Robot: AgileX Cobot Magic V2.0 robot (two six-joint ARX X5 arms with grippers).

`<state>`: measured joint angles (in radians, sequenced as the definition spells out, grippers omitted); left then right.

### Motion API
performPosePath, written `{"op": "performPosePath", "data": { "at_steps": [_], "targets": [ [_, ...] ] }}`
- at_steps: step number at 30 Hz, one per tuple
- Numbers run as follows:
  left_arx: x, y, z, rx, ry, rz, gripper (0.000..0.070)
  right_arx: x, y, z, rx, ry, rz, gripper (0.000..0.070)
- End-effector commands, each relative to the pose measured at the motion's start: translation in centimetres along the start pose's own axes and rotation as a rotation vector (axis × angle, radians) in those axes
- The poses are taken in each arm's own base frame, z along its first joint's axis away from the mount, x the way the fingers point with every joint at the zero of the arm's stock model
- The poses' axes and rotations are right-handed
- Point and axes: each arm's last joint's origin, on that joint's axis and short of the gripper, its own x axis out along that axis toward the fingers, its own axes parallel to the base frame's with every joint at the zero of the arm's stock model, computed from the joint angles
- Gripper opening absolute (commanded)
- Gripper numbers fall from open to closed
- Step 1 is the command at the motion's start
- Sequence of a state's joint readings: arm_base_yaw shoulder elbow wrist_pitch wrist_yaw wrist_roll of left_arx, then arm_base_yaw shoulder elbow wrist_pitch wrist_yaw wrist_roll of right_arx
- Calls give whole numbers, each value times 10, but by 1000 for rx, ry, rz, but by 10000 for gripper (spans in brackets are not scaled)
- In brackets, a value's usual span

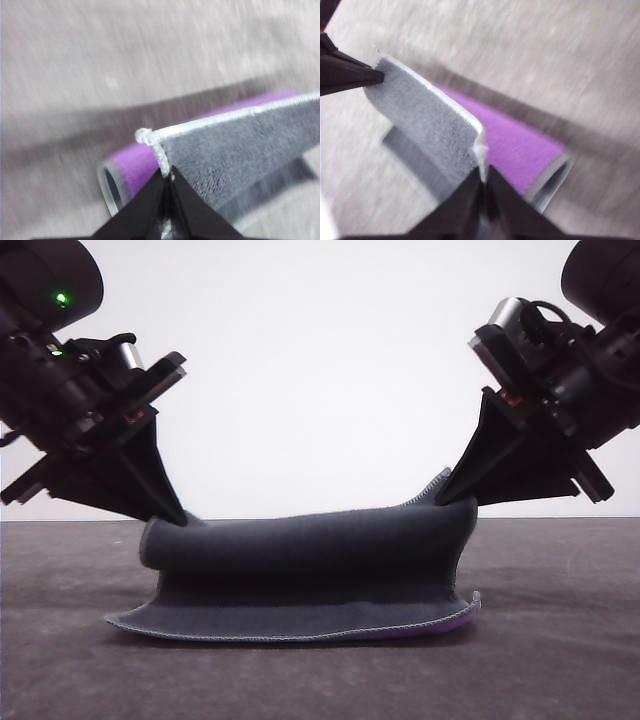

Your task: Fold clothes

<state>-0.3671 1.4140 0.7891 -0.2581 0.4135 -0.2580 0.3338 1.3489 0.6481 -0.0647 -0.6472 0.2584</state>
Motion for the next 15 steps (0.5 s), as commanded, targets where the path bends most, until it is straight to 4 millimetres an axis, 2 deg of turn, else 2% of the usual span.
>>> {"op": "performPosePath", "data": {
  "at_steps": [1,2,4,6,15],
  "targets": [
    [-2,-4,-2,-5,9,4,66,0,5,-1,-12,14,9,187],
    [-4,-6,-4,-7,21,8,125,-1,9,-2,-13,23,13,227],
    [-10,-10,-7,-8,36,19,235,-5,16,-3,-25,25,22,230],
    [-19,-13,-9,-8,42,25,304,-11,24,-3,-39,15,34,230],
    [-63,-28,-23,-6,31,53,318,-44,45,-13,58,11,17,230]
  ]
}}
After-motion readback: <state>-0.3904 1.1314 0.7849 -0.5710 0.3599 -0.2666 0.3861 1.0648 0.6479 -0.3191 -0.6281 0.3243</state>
